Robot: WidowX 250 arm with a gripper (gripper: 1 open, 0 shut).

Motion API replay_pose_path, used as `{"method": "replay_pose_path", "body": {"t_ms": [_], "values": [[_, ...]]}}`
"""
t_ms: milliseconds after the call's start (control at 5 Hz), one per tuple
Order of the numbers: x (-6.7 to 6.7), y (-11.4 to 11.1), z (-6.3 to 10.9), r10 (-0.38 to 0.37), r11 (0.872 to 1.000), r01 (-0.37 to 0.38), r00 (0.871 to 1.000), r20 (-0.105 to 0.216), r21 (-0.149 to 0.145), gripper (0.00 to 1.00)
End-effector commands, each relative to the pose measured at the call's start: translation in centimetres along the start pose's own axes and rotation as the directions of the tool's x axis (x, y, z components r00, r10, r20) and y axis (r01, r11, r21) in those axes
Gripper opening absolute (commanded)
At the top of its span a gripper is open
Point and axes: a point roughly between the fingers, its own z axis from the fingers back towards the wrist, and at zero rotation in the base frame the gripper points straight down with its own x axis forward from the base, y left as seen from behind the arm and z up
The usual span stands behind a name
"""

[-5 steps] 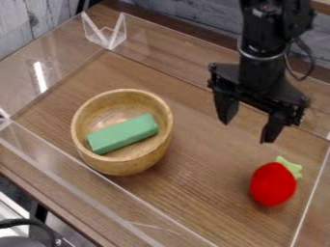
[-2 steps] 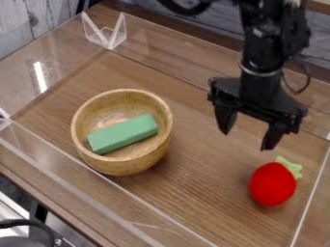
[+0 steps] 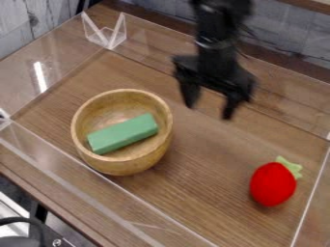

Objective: Move the red fruit to the right side of the table

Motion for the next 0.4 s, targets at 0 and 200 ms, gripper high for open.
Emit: {"method": "replay_pose_path", "body": {"t_ms": [0,200], "values": [[2.9,2.0,3.1,0.019,0.999,-0.015,0.993,0.116,-0.038,1.00],[3.0,0.7,3.0,-0.013,0.998,0.022,0.989,0.146,-0.059,1.00]]}}
